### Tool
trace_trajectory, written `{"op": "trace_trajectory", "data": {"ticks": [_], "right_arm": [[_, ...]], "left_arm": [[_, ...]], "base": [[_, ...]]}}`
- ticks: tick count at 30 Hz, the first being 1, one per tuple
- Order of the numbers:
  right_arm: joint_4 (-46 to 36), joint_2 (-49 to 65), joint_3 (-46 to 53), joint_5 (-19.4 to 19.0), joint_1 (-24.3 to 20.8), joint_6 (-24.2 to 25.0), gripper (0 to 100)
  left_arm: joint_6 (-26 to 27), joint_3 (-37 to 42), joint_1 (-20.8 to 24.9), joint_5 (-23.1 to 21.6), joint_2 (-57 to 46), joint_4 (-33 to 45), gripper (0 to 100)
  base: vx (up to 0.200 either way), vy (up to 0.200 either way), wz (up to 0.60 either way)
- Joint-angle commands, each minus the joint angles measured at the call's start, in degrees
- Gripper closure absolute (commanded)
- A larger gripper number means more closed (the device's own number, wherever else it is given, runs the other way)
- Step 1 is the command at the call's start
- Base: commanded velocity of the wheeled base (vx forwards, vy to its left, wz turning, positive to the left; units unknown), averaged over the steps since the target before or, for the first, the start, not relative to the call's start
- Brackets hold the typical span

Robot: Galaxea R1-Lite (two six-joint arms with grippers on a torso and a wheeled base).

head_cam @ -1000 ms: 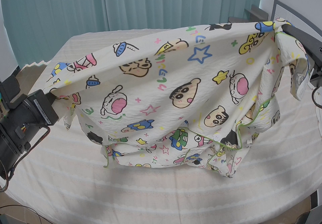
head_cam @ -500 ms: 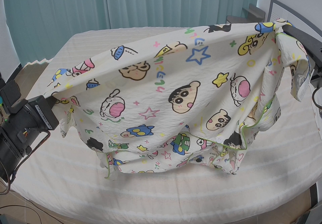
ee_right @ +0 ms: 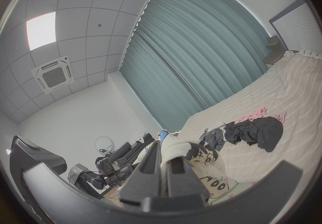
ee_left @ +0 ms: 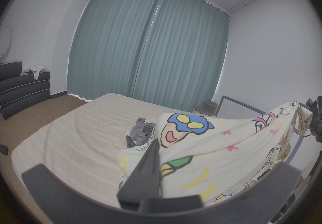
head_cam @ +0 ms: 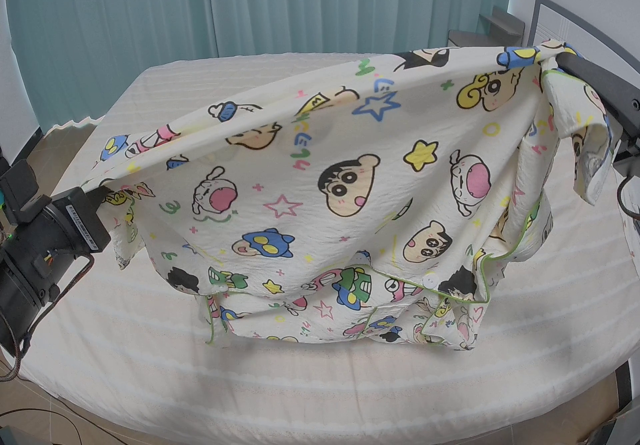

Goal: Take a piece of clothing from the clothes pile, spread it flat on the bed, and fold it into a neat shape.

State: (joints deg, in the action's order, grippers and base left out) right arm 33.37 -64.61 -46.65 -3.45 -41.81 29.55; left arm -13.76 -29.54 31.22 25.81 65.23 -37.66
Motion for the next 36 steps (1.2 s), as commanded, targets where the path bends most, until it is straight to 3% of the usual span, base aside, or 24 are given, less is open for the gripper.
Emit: {"op": "trace_trajectory", "data": {"ticks": [1,36], "right_arm": [[0.03,-0.25,-0.02,-0.24,-0.02,-0.02,100],[0.38,-3.68,-1.16,-0.33,-0.55,-0.37,100]], "left_arm": [[-0.04,-0.35,-1.16,0.03,0.07,0.04,100],[-0.04,-0.52,-3.89,0.21,-3.09,0.13,100]], "base": [[0.000,0.200,0.00],[0.000,0.200,0.00]]}}
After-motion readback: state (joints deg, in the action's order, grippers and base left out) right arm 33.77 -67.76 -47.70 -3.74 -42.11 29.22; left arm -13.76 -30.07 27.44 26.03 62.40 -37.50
